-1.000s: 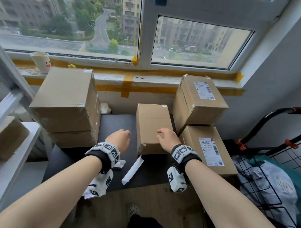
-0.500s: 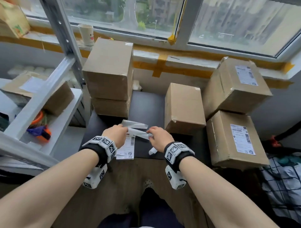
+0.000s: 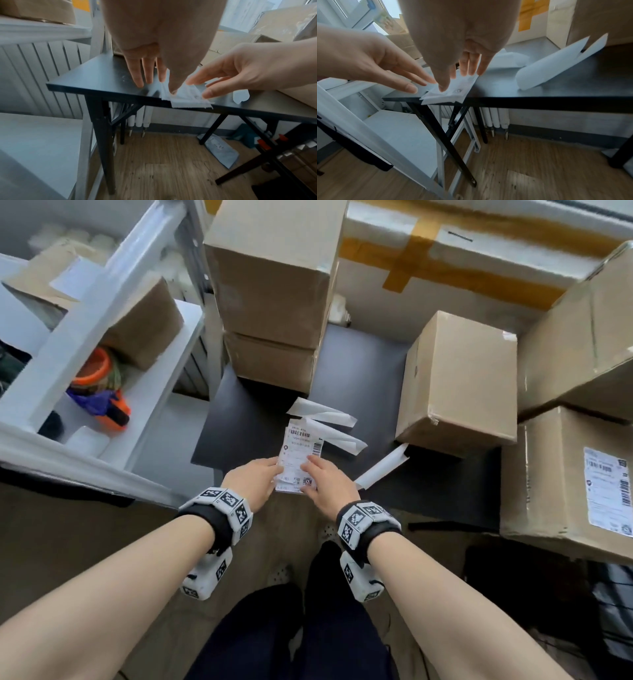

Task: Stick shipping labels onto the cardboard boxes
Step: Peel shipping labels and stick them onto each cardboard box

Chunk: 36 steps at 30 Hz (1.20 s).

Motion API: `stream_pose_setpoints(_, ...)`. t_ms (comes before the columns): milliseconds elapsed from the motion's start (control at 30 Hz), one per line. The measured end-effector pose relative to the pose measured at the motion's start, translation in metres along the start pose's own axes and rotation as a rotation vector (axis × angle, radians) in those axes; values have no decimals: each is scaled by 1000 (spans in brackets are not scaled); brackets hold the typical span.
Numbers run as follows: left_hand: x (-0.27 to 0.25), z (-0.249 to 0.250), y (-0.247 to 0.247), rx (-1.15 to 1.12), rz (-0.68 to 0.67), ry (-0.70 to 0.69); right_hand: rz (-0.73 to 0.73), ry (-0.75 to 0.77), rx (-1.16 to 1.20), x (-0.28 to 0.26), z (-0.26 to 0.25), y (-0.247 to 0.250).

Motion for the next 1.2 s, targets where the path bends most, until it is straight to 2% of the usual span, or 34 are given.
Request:
stream_pose_setpoints(133,6,-1,-17,67,-7,-38,24,-6,29,5,7,-10)
stream_pose_setpoints(267,10,8,-15,127,128,-167,64,18,19,6,11,-13)
stream_pose_setpoints(467,9,18,-7,192,238,-253,84,19,89,8,16,-12)
stream_pose_setpoints(567,8,17,-4,164,239,-227,105,11,117,8,16,-8)
stream_pose_setpoints(700,10,13,10,73,251,-125,134,20,105,7,11,10)
stream_pose_setpoints(867,4,18,57,21,359,-64,203,-58,136,6,11,48)
stream_pose_setpoints(1033,3,25,113,-46,452,-30,377,-81,309,7,-1,100)
stream_pose_setpoints(1200,-2,31,163,-140,531,-7,506,-32,548,4,-13,145)
Point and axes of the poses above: each hand's wrist, its own x-axis towards the middle knuckle, its own y-axis out of the back of the hand, z = x × y, the point moved 8 cm from there along x, towards the middle knuckle, and after that the axes turned 4 degrees about x, right-handed, at the moved point
